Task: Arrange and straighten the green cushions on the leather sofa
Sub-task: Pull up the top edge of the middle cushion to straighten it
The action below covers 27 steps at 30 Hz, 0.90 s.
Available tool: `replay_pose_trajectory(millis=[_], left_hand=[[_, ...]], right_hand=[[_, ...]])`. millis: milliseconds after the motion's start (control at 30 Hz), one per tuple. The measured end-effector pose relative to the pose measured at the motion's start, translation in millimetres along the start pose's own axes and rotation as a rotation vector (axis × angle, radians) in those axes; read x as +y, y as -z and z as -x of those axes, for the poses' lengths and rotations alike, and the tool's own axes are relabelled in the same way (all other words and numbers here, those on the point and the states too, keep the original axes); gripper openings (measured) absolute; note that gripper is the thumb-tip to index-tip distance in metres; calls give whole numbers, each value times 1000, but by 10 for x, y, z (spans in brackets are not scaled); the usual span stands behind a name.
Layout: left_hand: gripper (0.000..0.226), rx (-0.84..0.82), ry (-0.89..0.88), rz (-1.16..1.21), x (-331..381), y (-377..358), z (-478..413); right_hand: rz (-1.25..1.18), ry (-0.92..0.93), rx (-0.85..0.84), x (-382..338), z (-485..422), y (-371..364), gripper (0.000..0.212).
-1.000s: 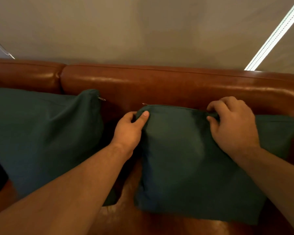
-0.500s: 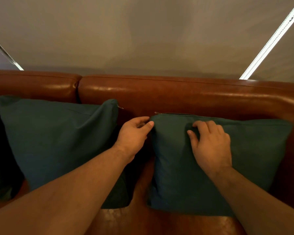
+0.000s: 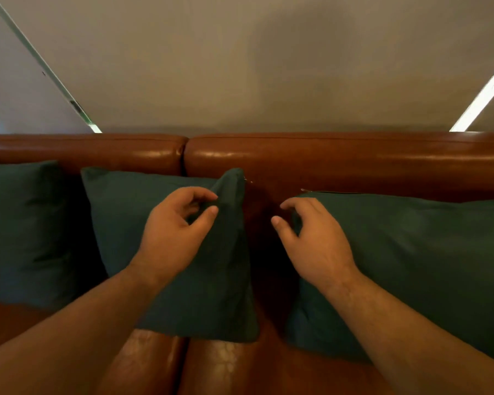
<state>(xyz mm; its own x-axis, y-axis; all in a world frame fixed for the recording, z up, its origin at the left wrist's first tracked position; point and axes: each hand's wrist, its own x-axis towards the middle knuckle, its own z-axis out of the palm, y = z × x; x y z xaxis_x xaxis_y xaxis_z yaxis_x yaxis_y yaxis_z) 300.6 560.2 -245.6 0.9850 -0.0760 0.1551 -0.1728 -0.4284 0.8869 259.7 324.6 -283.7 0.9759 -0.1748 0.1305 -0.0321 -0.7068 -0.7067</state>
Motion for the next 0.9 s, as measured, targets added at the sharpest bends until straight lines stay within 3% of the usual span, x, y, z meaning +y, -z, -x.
replay_pose_trajectory(millis=[100, 200, 267, 467, 800, 900], left_hand=[[28, 63, -56, -360, -344, 479, -110], [55, -25, 28, -572, -657, 835, -166], [69, -87, -28, -682, -831, 979, -193], [124, -280, -3, -886, -1216, 1445, -518], [156, -420, -219, -1129, -1175, 1613, -1141], [160, -442, -227, -1057, -1150, 1514, -1184]], right_hand=[[-46, -70, -133, -145, 39, -443, 51], [-133, -186, -218, -280, 104, -873, 70], [-278, -274, -216, -346, 129, -1122, 71], [-555, -556, -74, -490, 245, -1638, 74], [-666, -644, 212, -515, 340, -1965, 79], [-755, -674, 222, -430, 396, -2031, 102]])
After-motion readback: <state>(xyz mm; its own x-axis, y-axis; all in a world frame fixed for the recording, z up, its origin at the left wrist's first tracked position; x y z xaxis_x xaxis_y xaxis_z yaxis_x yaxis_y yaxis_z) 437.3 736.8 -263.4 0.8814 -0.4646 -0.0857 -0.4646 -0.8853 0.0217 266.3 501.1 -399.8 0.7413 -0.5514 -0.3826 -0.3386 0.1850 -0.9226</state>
